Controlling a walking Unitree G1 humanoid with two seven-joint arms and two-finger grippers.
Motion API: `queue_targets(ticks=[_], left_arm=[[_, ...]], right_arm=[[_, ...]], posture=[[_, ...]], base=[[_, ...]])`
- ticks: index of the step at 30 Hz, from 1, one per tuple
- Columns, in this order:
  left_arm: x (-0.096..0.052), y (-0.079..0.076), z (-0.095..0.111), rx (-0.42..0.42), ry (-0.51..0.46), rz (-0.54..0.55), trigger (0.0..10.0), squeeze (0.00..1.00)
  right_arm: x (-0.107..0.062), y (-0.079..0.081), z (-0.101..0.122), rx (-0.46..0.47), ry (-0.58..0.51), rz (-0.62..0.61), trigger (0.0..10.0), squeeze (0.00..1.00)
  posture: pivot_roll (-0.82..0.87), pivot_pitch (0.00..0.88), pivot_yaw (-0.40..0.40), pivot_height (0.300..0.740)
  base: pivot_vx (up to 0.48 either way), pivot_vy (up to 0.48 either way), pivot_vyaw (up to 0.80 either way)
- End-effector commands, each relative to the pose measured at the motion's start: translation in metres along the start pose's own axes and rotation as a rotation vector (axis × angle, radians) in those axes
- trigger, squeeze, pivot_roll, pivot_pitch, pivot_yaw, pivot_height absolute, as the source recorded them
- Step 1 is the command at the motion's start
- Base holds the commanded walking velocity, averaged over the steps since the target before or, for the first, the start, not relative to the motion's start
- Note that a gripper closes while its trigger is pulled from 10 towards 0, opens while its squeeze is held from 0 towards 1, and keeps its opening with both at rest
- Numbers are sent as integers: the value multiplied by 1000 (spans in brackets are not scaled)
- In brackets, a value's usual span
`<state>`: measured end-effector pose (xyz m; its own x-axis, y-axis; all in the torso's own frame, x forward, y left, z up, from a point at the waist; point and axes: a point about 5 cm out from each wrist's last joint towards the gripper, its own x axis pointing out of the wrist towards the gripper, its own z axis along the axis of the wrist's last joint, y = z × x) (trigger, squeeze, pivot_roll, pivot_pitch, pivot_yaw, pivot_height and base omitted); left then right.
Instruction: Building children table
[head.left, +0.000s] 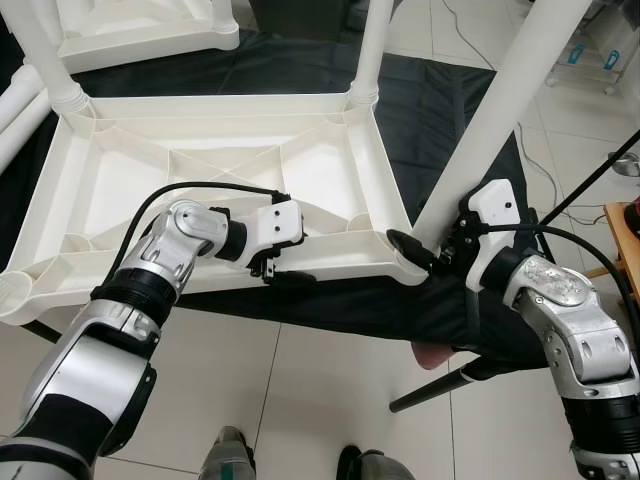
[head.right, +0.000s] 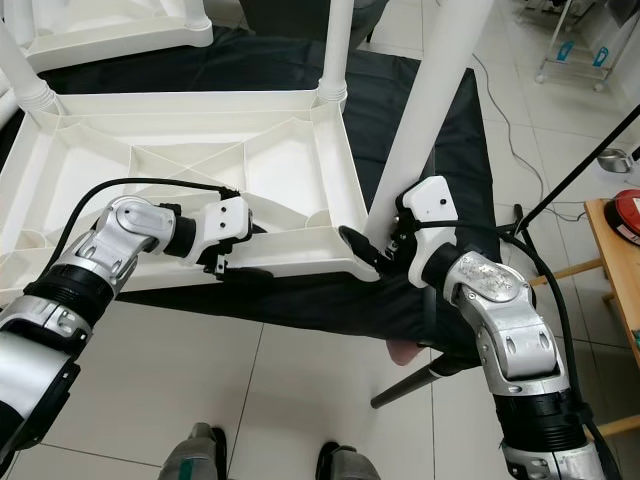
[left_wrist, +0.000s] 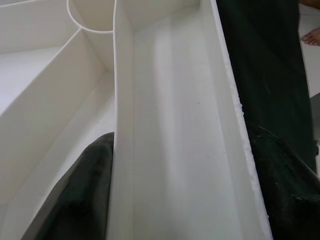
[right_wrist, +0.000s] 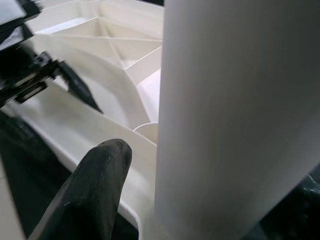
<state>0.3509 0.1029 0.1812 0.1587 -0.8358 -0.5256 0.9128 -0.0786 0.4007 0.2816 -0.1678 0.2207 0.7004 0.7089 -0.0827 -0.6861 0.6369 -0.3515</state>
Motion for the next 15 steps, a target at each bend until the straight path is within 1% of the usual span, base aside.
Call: queue_targets(ticks=[1,2,3,4,6,7,8,9,10,11,12,13,14,15], left_arm=[[14,-13,26,168,-70,-217,0,0],[11,-17,26,181,-72,-233,0,0],[11,-17,26,181,-72,-233,0,0],[8,-19,26,192,-74,-246,0,0],[5,-22,29,202,-79,-258,0,0],[5,-22,29,202,-79,-258,0,0],[5,-23,30,204,-83,-259,0,0],[5,-23,30,204,-83,-259,0,0],[5,-23,31,206,-90,-257,0,0],[5,-22,33,205,-95,-253,0,0],[5,-22,33,205,-95,-253,0,0],[6,-21,35,205,-101,-248,0,0],[8,-18,36,203,-108,-239,0,0],[8,-18,36,203,-108,-239,0,0]], right_arm=[[10,24,10,-39,-43,261,10000,0],[10,25,2,-40,3,323,10000,0],[10,25,2,-40,3,323,10000,0],[10,27,-5,-31,38,376,10000,0],[11,29,-11,0,62,441,10000,0],[11,29,-11,0,62,441,10000,0],[16,32,-13,21,61,446,10000,0],[16,32,-13,21,61,446,10000,0],[25,33,-17,33,58,398,1294,0],[33,32,-21,55,65,334,0,0],[33,32,-21,55,65,334,0,0],[43,30,-28,81,84,204,0,0],[47,28,-33,105,104,111,0,0],[47,28,-33,105,104,111,0,0]], posture=[[140,175,-33,740],[140,175,-33,740],[140,175,-33,740],[140,175,-33,740],[153,182,-35,740],[153,182,-35,740],[153,182,-35,740],[153,182,-35,740],[158,184,-35,740],[158,184,-35,740],[158,184,-35,740],[158,186,-35,740],[158,186,-35,740],[158,186,-35,740]], base=[[0,0,0],[0,0,0],[0,0,0],[0,0,0],[0,0,0],[0,0,0],[0,0,0],[0,0,0],[0,0,0],[0,0,0],[0,0,0],[0,0,0],[0,0,0],[0,0,0]])
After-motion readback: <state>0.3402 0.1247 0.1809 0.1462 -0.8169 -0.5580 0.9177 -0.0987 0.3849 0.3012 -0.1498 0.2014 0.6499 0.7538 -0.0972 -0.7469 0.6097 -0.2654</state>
